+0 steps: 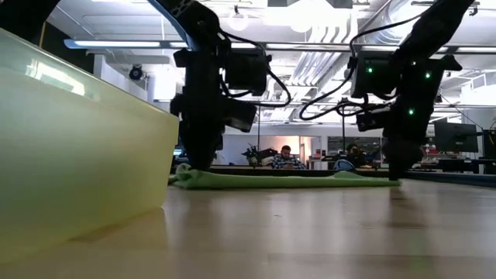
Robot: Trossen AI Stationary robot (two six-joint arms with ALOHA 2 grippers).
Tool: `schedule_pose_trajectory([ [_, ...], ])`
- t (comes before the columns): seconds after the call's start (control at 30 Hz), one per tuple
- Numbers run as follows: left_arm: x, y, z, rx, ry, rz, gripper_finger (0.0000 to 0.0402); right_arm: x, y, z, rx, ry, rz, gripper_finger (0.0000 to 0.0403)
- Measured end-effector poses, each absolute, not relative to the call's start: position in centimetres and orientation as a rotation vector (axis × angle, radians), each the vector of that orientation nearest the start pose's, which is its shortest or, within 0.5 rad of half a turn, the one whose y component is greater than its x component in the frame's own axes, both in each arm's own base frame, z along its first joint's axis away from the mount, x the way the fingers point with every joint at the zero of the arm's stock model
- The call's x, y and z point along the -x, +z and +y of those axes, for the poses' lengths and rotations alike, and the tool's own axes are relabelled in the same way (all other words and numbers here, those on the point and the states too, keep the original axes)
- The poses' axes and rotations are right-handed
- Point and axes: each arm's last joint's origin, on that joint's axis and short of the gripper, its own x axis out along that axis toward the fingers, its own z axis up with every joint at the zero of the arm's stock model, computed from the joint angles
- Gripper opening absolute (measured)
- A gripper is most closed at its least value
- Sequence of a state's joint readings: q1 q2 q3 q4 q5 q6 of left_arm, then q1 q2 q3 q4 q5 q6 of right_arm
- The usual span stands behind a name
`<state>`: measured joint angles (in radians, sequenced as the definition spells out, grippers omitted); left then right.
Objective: Roll microfiber towels into tight, uniform cylinder then place into a basket
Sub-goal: Roll the green microfiber towel
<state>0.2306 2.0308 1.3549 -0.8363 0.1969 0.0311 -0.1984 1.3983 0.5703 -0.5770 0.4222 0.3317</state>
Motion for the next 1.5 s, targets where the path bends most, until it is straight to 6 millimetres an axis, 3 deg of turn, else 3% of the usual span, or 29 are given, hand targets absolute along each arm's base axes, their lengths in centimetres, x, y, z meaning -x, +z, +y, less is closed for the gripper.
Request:
schedule_pose_trajectory([
  [0.2, -37.8, 14.4, 6.7, 0.305, -0.085, 1.371, 0.0076, -19.6, 13.6, -6.2, 0.113, -0.825, 1.294, 0.0125],
  [0.3, -38.6, 15.7, 6.7, 0.272, -0.067, 1.331, 0.0076, -20.0, 14.4, -6.6, 0.027, -0.841, 1.255, 0.0125],
  [0.47, -38.4, 17.2, 6.9, 0.244, -0.075, 1.338, 0.0076, -20.8, 14.7, -5.7, -0.216, -0.719, 1.191, 0.0125],
  [0.73, -36.5, 15.4, 7.1, 0.150, 0.092, 1.505, 0.0076, -20.2, 12.4, -3.9, -0.266, -0.691, 1.139, 0.0125],
  [1.13, -36.1, 13.6, 5.4, 0.220, 0.171, 1.477, 0.0076, -19.7, 11.6, -4.7, -0.071, -0.674, 1.114, 0.0125],
  [1.33, -37.7, 13.7, 3.8, 0.302, 0.007, 1.340, 0.0076, -19.9, 11.8, -5.4, 0.018, -0.753, 1.070, 0.0125],
  [1.5, -39.3, 14.2, 2.5, 0.290, -0.150, 1.193, 0.0076, -20.2, 12.1, -5.5, -0.056, -0.763, 1.038, 0.0125],
])
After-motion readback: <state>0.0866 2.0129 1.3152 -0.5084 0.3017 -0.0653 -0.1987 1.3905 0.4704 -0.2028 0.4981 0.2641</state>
